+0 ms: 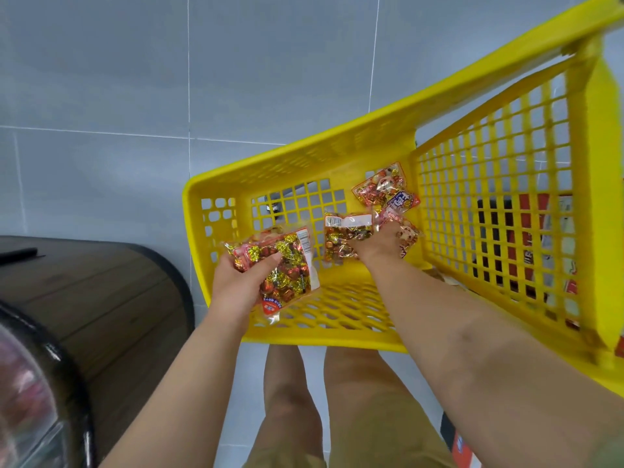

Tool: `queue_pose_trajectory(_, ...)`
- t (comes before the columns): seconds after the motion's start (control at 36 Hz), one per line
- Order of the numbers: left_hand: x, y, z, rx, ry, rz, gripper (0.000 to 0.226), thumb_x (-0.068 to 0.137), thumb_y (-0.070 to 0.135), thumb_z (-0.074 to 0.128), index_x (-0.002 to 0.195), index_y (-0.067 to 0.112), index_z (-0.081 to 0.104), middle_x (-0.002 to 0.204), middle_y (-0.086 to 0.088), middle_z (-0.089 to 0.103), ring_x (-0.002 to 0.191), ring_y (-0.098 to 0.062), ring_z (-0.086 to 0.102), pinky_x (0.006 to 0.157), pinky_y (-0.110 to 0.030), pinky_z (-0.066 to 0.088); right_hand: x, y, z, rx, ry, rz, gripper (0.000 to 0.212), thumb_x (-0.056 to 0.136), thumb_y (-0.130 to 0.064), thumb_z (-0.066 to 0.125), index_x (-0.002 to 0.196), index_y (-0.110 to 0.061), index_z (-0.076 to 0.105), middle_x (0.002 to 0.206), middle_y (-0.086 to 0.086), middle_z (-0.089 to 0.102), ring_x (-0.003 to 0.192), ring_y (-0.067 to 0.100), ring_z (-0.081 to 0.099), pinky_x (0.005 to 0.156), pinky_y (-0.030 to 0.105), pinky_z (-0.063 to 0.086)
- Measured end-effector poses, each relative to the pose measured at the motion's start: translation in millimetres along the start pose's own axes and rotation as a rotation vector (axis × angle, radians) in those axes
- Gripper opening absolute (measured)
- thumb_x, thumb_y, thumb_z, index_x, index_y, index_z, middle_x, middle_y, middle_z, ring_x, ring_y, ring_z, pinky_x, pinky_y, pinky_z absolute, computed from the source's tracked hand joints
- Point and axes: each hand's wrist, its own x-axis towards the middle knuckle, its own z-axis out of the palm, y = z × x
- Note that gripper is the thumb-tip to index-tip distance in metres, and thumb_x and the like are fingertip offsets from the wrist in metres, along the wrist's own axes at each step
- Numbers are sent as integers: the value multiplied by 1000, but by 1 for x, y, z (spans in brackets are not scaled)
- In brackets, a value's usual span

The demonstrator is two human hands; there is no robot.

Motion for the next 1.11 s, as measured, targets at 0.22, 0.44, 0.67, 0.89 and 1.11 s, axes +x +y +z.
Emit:
queue_pose_trajectory(0.22, -20, 4, -3, 9, 9, 15, 51, 72, 20, 83, 115, 27, 57, 113, -4, 68, 100, -26, 68, 86, -51, 55, -26, 0, -21, 57, -217, -192, 19, 84, -25, 68, 100, -15, 66, 103, 11, 68, 74, 20, 60, 62, 28, 46)
queue_pose_trajectory(0.44, -76, 29, -23, -42, 45, 76, 27, 76, 15, 80, 92, 27, 62, 92, 0, 72, 85, -24, 69, 68, -33, 59, -99, -25, -81, 373, -404, -306, 55, 89, -29, 63, 138, -14, 42, 129, -1, 47, 113, 18, 51, 79, 30, 47)
queue_pose_trajectory(0.67, -152, 52, -83, -320, -35, 50, 21, 87, 9, 66, 107, 16, 67, 84, -7, 75, 65, -19, 72, 51, -35, 59, -219, -63, -105, 579, -681, -608, 31, 92, -5, 54, 111, -29, 58, 114, -3, 67, 110, 18, 61, 95, 42, 49)
queue_pose_trajectory(0.89, -213, 28, -192, -563, 83, 147, 19, 84, 11, 71, 102, 14, 65, 89, -8, 75, 79, -27, 71, 75, -43, 54, -341, -75, -73, 294, -1073, -679, 43, 89, 5, 49, 111, -31, 61, 123, -7, 57, 100, 8, 58, 88, 37, 49)
queue_pose_trajectory(1.11, -276, -62, -321, -797, 178, 289, 28, 83, 4, 69, 107, 16, 59, 75, -2, 75, 62, -17, 72, 46, -31, 54, -473, -38, 15, -32, -1291, -878, 24, 75, -36, 70, 94, -22, 74, 140, -17, 45, 111, -5, 56, 89, 28, 50)
